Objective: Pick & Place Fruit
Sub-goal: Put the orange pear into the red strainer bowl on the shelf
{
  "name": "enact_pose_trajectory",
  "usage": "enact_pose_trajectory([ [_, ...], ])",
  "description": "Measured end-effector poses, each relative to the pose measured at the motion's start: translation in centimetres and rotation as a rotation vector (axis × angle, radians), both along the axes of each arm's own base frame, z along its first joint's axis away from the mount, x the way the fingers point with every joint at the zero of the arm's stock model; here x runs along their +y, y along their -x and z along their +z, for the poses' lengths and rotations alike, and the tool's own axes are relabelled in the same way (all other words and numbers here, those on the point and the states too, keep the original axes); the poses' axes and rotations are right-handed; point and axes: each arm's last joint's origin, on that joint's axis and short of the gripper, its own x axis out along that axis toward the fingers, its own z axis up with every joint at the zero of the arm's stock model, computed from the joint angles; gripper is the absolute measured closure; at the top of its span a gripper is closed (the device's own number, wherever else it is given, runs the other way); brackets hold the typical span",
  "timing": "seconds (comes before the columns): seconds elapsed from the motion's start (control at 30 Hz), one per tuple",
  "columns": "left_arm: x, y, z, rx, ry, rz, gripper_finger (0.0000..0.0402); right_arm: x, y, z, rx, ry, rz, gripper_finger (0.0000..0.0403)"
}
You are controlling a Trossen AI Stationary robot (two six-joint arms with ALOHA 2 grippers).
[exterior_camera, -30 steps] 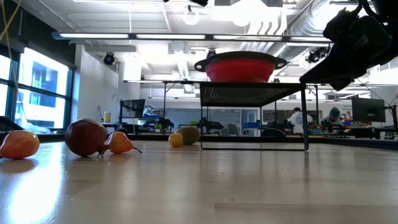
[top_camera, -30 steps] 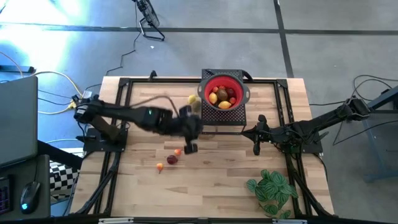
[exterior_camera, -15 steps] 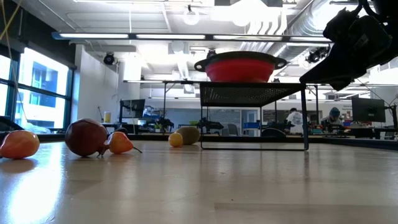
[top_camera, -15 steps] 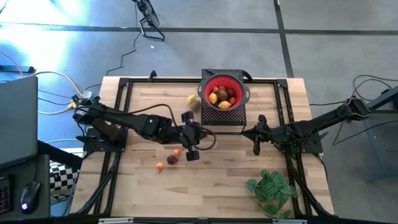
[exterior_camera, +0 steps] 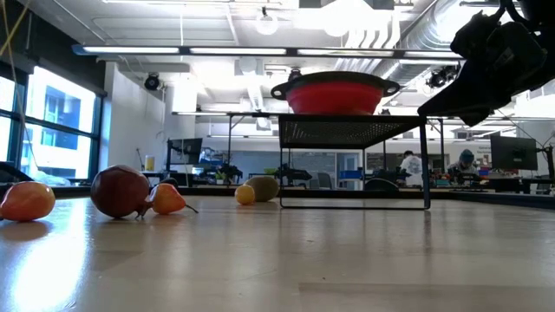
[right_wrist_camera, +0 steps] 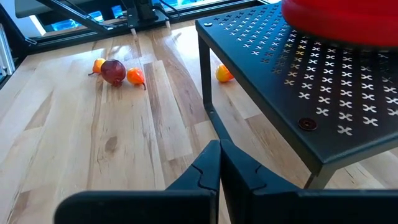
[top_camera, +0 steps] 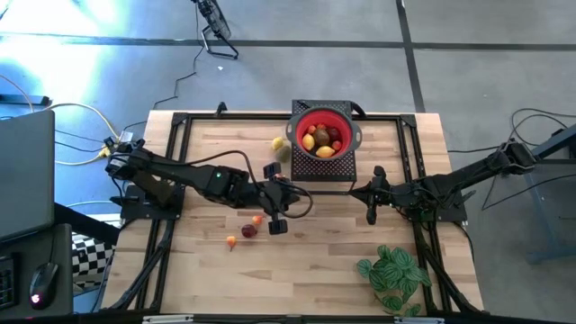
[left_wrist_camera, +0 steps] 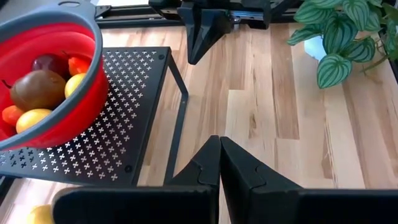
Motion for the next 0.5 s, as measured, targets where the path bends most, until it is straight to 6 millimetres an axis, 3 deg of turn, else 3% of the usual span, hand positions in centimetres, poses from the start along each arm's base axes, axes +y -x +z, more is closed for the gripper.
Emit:
enact_pose_trajectory([
  [0.33, 0.0, -0.5, 0.6, -0.06, -0.095, -0.031, 0.0396, 0.0, 0.0, 0.0, -0.001, -0.002, -0.003, 0.0401],
  [0.5, 0.0, -1.4, -0.1, -0.094, -0.141, -0.065, 0.0396, 0.0, 0.0, 0.1, -0.01, -0.005, -0.004, 0.0401],
])
